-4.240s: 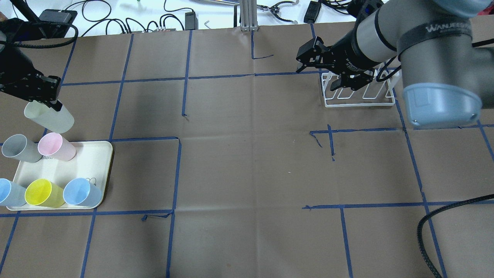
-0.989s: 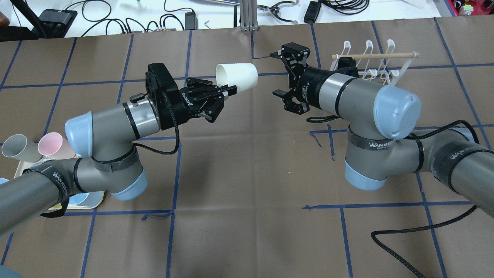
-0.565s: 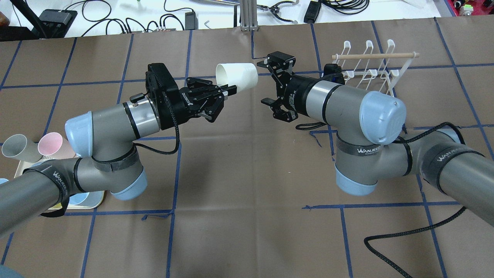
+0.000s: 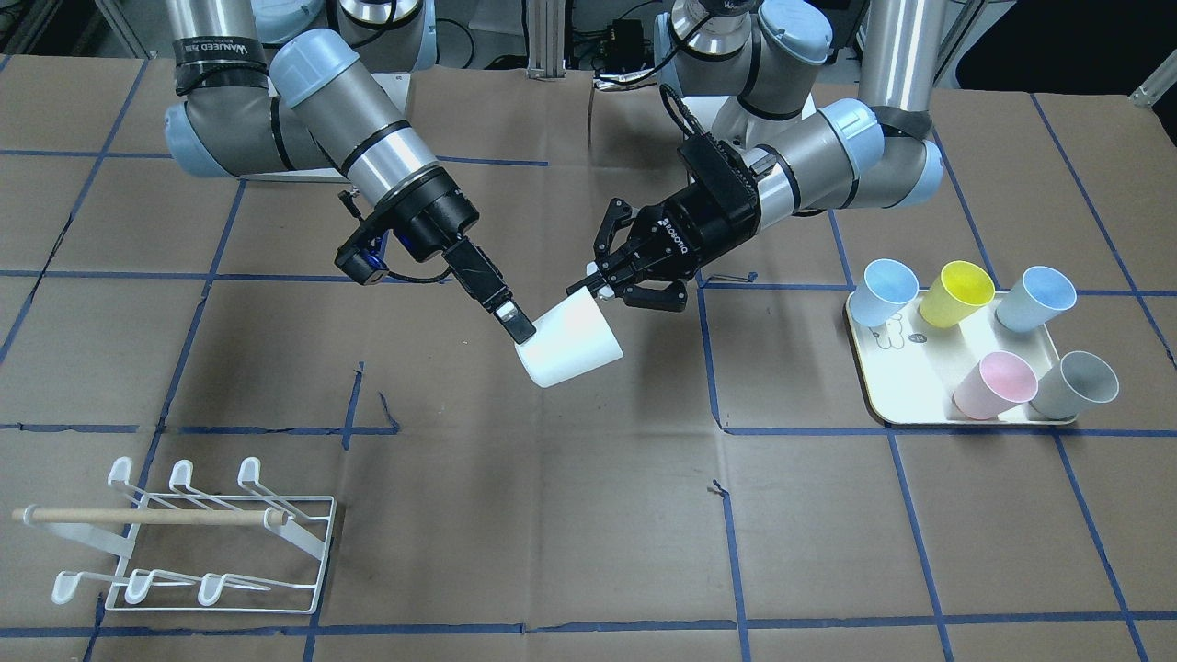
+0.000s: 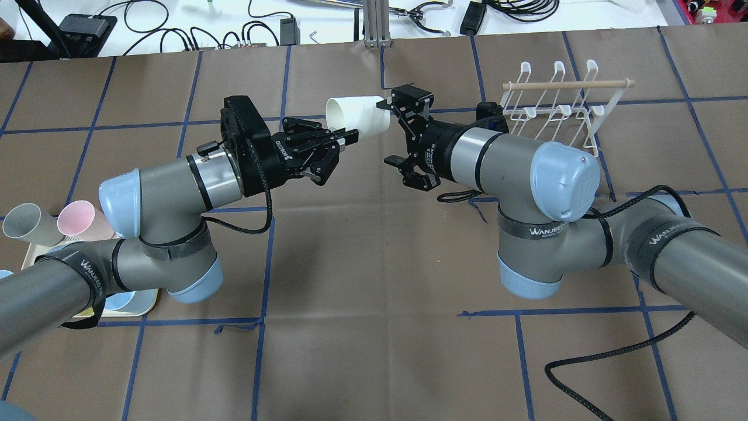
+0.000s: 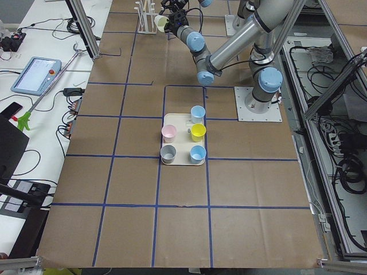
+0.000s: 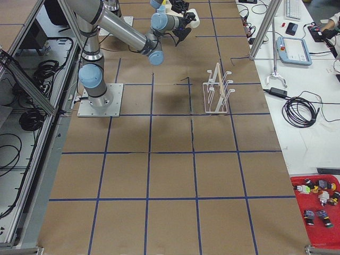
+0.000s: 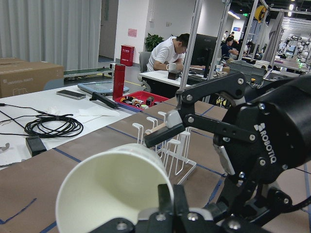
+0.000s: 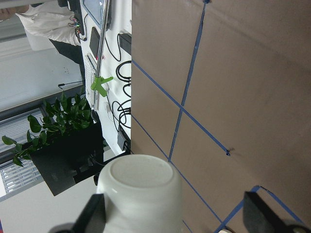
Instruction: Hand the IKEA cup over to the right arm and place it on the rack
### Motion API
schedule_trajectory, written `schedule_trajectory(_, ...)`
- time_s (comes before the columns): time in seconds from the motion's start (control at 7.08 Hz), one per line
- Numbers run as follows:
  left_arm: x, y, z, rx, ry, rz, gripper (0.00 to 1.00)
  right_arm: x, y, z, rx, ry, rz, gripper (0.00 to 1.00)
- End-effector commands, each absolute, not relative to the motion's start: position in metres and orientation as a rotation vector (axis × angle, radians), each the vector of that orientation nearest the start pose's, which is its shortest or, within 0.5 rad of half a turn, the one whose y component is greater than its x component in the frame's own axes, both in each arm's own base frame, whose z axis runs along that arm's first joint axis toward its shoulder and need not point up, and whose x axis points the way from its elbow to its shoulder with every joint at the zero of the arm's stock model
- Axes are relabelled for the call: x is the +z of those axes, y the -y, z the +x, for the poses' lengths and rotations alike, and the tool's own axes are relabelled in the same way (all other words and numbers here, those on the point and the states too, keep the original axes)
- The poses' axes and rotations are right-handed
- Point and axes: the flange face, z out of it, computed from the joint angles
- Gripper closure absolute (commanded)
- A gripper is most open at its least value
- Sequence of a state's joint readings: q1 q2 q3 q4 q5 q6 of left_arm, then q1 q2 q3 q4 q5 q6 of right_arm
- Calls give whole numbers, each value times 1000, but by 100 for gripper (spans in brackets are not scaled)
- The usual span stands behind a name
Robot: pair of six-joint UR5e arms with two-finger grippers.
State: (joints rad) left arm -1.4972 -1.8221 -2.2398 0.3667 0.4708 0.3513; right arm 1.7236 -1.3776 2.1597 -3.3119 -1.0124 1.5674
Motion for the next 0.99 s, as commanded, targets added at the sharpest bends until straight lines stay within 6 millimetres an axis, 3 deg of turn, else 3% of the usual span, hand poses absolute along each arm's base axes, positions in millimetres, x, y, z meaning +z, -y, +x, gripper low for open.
schedule_trajectory(0.0, 324, 449, -189, 1297, 1812, -916, 96, 343, 457, 259, -264, -1765, 1096, 0)
schedule_trajectory(0.85, 324, 450, -189, 1299, 1811, -916, 95, 342, 477, 269, -262, -1768, 1081, 1)
